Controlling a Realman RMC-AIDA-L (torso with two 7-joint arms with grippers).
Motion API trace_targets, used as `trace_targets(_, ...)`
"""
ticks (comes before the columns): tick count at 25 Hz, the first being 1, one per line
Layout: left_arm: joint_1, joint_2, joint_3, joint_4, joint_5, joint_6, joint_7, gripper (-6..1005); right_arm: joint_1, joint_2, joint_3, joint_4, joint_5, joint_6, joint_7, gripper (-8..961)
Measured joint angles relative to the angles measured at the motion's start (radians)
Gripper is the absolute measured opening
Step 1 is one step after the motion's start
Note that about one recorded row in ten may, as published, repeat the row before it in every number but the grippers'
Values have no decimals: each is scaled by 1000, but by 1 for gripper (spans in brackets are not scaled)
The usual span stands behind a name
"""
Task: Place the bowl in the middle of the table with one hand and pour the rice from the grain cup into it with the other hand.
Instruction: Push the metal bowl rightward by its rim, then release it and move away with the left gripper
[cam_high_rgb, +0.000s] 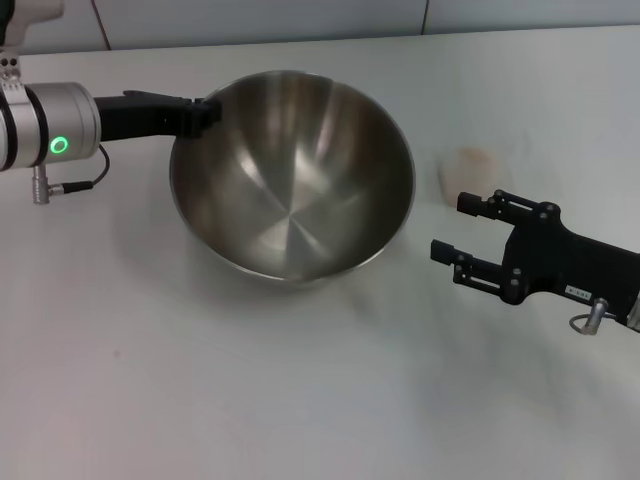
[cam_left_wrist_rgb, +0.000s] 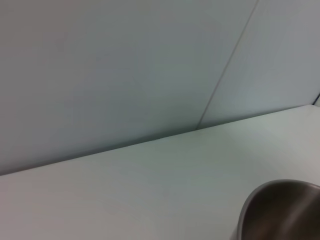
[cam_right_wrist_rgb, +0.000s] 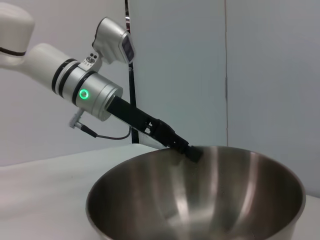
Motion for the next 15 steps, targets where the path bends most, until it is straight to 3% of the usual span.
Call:
trace_targets(11,5,0,-2,-18,-27,-12,36,48,5,-1,4,15,0,2,-21,688)
trace_targets(15,5,0,-2,-18,-30,-29,38,141,7,-1,4,16,0,2,-21,688)
